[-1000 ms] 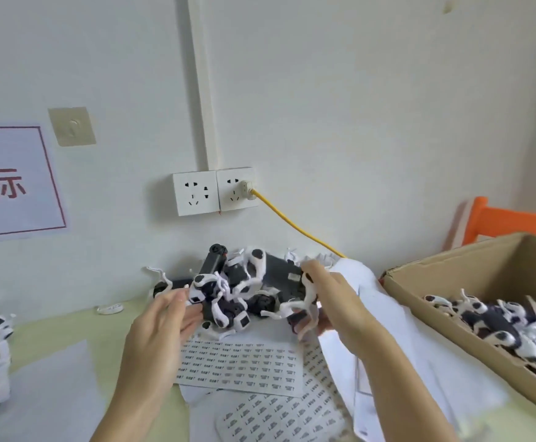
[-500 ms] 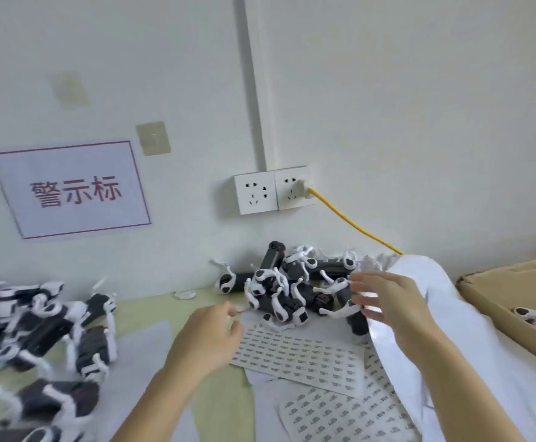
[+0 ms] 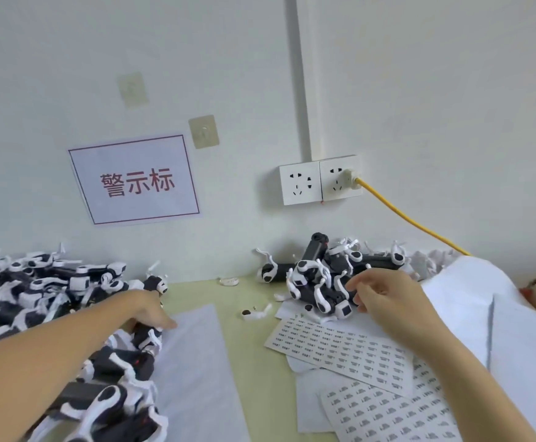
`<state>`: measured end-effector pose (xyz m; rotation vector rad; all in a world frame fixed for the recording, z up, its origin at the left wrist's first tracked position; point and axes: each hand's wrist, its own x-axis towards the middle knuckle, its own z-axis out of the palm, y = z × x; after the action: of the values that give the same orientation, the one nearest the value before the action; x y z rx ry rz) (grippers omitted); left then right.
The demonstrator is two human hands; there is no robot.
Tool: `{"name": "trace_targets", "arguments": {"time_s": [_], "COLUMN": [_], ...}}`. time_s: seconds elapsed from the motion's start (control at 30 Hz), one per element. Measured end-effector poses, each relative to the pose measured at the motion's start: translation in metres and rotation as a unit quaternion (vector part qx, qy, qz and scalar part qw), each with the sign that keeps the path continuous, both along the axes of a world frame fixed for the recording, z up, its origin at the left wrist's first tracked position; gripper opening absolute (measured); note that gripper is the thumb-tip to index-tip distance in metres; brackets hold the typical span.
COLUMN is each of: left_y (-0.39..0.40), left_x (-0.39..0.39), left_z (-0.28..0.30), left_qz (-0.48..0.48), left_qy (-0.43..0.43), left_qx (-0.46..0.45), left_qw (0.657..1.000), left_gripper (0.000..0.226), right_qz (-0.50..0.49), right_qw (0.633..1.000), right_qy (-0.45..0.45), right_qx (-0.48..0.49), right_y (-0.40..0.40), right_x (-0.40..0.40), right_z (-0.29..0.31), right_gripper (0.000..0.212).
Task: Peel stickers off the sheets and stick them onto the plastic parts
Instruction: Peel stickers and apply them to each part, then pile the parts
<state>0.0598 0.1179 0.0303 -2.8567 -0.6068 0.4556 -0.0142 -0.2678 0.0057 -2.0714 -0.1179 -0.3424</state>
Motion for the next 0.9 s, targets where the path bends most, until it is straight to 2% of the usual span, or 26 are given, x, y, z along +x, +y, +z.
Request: {"name": "trace_targets", "arguments": {"time_s": [0.03, 0.2, 0.23, 0.3, 0.37, 0.47, 0.53, 0.6, 0.67, 0.7, 0.77, 0.8, 0.9], "left_y": [0.002, -0.004, -0.007, -0.018, -0.036, -0.074, -0.101, -0.124, -0.144, -0.152, -0.165, -0.17, -0.176], "left_x": [0.001, 0.01, 0.013, 0.013, 0.009, -0.006, -0.022, -0.04, -0.057, -0.065, -0.075, -0.078, -0.083], "left_z": [-0.005, -0.012, -0.01, 0.0, 0.013, 0.034, 0.045, 0.05, 0.046, 0.04, 0.022, 0.012, -0.007], "left_qz": [-0.003, -0.031, -0.047, -0.051, -0.042, -0.034, -0.024, 0.003, 0.022, 0.029, 0.06, 0.074, 0.102], "left_qy": [-0.01, -0.107, -0.147, -0.25, -0.309, -0.283, -0.242, -0.199, -0.152, -0.137, -0.135, -0.146, -0.176], "left_qx": [-0.016, -0.071, -0.087, -0.177, -0.306, -0.541, -0.664, -0.756, -0.813, -0.833, -0.868, -0.875, -0.875], "left_qw": [1.0, 0.991, 0.984, 0.951, 0.899, 0.791, 0.707, 0.624, 0.562, 0.535, 0.474, 0.456, 0.44], "left_gripper": [0.082, 0.055, 0.045, 0.024, 0.026, 0.023, 0.023, 0.025, 0.028, 0.03, 0.034, 0.034, 0.028], "right_qz": [0.005, 0.028, 0.032, 0.039, 0.054, 0.08, 0.086, 0.095, 0.121, 0.143, 0.183, 0.188, 0.161], "right_qw": [1.0, 1.0, 0.999, 0.999, 0.998, 0.996, 0.995, 0.991, 0.977, 0.966, 0.944, 0.944, 0.962], "right_qy": [-0.001, -0.003, -0.001, 0.002, 0.006, 0.013, 0.018, 0.034, 0.055, 0.06, 0.064, 0.06, 0.052], "right_qx": [0.001, 0.008, 0.01, 0.011, 0.019, 0.03, 0.043, 0.091, 0.166, 0.209, 0.266, 0.265, 0.214], "right_y": [0.001, 0.005, 0.006, 0.009, 0.014, 0.027, 0.034, 0.039, 0.04, 0.039, 0.036, 0.035, 0.038], "right_x": [0.001, -0.002, -0.003, -0.004, -0.004, -0.005, -0.005, -0.008, -0.01, -0.011, -0.01, -0.008, -0.006], "right_z": [-0.001, -0.001, -0.001, 0.0, 0.0, -0.001, -0.003, -0.003, 0.0, 0.0, 0.001, 0.0, -0.002], "right_gripper": [0.033, 0.027, 0.025, 0.022, 0.019, 0.018, 0.029, 0.051, 0.075, 0.077, 0.059, 0.047, 0.025]}}
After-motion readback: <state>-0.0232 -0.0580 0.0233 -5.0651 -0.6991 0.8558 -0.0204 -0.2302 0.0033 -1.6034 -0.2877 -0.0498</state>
